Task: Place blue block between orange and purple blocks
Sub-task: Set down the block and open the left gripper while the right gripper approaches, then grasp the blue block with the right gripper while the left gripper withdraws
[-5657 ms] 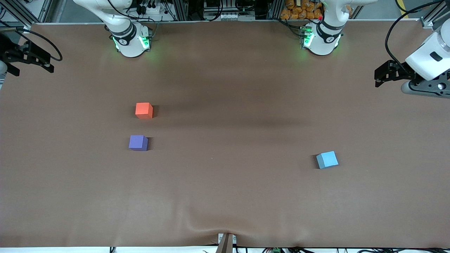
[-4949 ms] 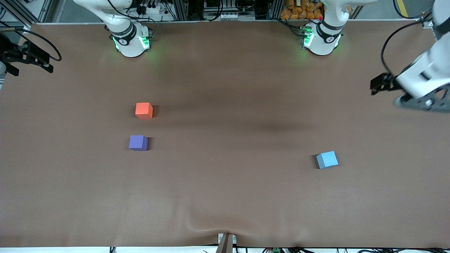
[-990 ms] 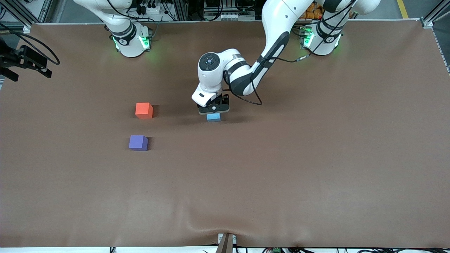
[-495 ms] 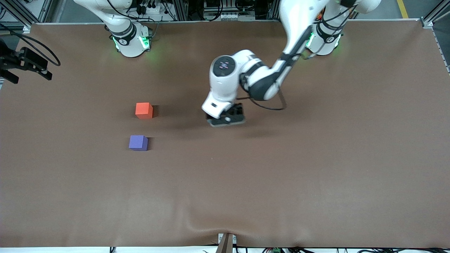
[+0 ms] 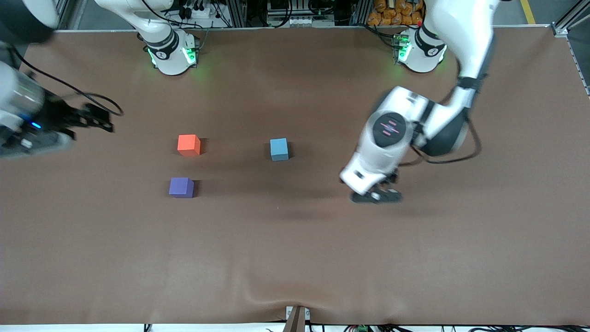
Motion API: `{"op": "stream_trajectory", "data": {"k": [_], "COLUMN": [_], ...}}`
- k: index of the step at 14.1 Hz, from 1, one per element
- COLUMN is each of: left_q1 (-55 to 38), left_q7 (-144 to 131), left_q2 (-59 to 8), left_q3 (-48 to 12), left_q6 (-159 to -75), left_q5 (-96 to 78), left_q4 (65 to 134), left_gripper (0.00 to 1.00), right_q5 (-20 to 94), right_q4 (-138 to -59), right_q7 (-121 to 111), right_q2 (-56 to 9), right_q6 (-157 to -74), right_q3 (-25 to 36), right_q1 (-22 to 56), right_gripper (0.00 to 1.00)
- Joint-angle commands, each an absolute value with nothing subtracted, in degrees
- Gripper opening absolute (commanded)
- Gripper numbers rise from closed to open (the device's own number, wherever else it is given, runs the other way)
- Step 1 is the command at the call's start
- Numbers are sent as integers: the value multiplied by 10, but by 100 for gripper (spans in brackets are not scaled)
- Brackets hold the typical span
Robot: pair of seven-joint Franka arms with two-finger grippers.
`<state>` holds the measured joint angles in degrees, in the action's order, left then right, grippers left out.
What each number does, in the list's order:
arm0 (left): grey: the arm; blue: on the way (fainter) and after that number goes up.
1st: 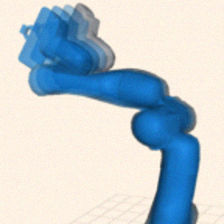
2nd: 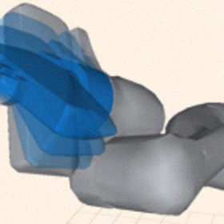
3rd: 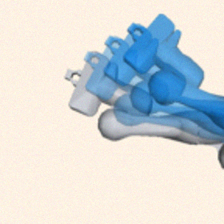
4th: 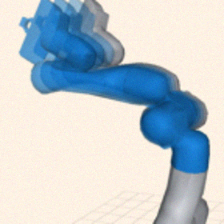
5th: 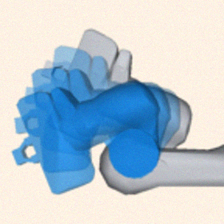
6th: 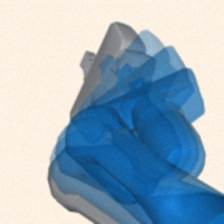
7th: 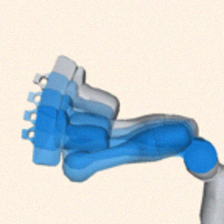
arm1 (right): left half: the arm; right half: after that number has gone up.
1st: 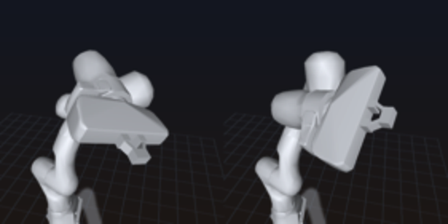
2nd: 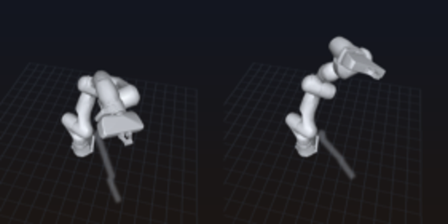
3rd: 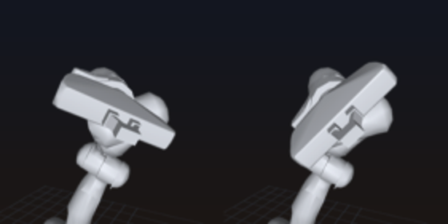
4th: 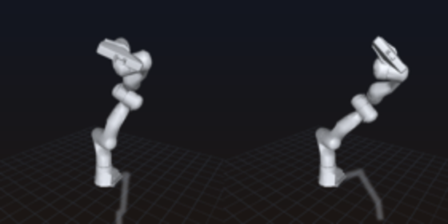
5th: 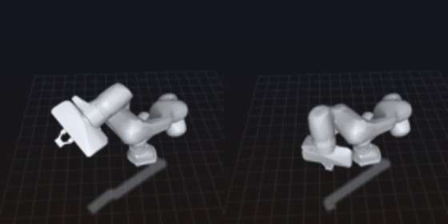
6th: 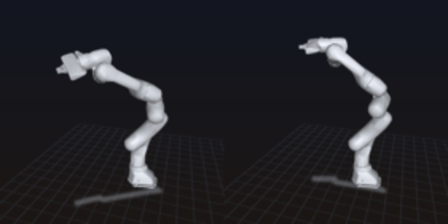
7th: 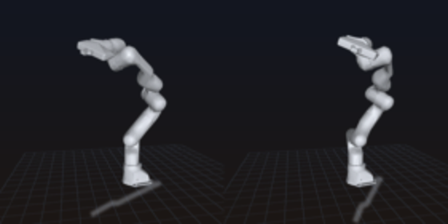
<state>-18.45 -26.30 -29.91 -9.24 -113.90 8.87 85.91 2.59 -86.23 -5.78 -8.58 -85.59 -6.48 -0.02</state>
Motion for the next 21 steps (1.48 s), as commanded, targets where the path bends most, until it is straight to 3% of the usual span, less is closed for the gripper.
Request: {"op": "stream_trajectory", "data": {"k": [1, 5, 10, 13, 17, 21], "left_q1": [-105, -12, 9, 9, 10, 5], "left_q7": [-138, 15, 46, 37, 34, -17], "left_q2": [-311, -350, -345, -309, -243, -124], "left_q3": [-101, -100, -102, -102, -102, -112], "left_q6": [-1169, -1285, -1332, -1392, -1398, -1391], "left_q5": [93, 94, 90, 89, 88, 88], "left_q4": [860, 861, 928, 1008, 1092, 1211], "left_gripper": [100, 100, 100, 100, 100, 100], "right_q5": [49, 83, 83, 83, 75, 71], "right_q4": [-846, -872, -989, -990, -991, -1021], "right_q7": [-57, 48, 207, 250, 283, 314], "right_q2": [-139, -162, -183, -233, -283, -307], "right_q6": [-872, -947, -1120, -1166, -1222, -1296], "right_q3": [-67, -65, -65, -65, -63, -61], "right_q1": [28, 123, 240, 293, 338, 368], "right_gripper": [100, 100, 100, 100, 100, 100]}}
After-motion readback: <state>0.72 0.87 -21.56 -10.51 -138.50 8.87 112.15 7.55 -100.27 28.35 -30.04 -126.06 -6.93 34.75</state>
